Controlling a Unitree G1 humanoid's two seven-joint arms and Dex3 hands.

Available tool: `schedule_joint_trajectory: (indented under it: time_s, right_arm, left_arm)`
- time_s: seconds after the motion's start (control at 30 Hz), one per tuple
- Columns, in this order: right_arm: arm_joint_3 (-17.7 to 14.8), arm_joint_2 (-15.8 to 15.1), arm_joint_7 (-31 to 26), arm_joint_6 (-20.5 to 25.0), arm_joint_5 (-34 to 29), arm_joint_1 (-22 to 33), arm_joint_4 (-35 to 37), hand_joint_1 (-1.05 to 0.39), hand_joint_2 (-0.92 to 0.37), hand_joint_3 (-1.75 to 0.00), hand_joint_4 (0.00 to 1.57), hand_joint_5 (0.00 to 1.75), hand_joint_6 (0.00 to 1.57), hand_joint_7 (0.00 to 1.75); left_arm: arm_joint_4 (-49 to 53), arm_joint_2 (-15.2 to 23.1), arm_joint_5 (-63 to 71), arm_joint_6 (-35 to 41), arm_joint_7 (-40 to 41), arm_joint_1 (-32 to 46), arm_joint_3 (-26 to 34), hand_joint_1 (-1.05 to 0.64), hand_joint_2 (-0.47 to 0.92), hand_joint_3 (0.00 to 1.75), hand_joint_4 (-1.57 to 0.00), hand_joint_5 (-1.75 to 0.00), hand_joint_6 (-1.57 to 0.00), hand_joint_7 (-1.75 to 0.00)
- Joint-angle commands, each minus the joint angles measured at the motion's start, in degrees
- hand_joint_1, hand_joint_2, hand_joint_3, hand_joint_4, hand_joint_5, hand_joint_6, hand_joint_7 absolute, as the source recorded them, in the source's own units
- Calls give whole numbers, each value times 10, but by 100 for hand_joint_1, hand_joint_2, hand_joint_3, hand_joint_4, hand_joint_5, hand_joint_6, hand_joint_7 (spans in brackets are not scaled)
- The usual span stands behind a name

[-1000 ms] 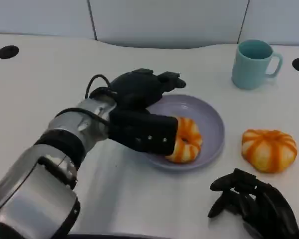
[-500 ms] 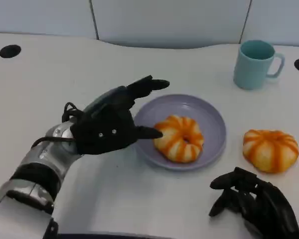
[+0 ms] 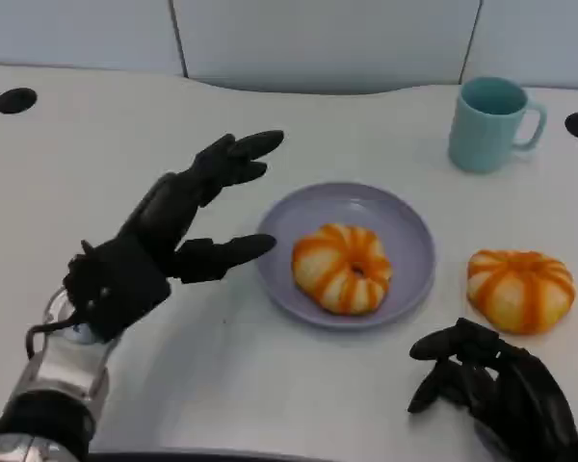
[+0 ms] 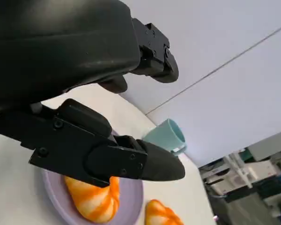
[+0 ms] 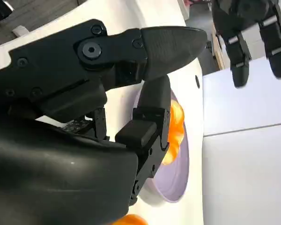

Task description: Grasp the bread from the table and place it into the plate.

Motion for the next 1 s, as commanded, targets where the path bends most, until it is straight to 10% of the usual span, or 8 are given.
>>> schedule_joint_trajectory:
  time_s: [0.03, 0.37, 0.57, 0.73, 1.0]
  right_arm:
    - [-6, -2, -10, 8, 2, 0, 3, -40, -92, -36, 63, 152, 63, 107]
    - [5, 0, -29, 18, -11, 3, -13, -41, -92, -35, 63, 152, 62, 108]
    - [7, 0, -30, 25, -12, 5, -23, -38, -92, -36, 61, 152, 61, 109]
    - [1, -3, -28, 27, -9, -2, -19, -39, -92, -36, 62, 153, 61, 110]
    - [-7, -5, -24, 13, -8, -12, -4, -35, -92, -39, 63, 151, 60, 112]
  left_arm:
    - [-66, 2, -63, 18, -47, 63, 22, -77, 92, 32, -14, -84, -32, -24]
    - [-196, -26, -179, 109, -105, 196, 56, -78, 92, 31, -19, -122, -41, -45]
    - [-229, -36, -184, 139, -94, 251, 72, -74, 92, 31, -15, -171, -18, -122]
    - [-232, -53, -176, 141, -68, 294, 87, -64, 92, 36, -22, -175, -10, -160]
    - [-213, -57, -169, 145, -56, 311, 100, -61, 92, 32, -26, -175, -11, -168]
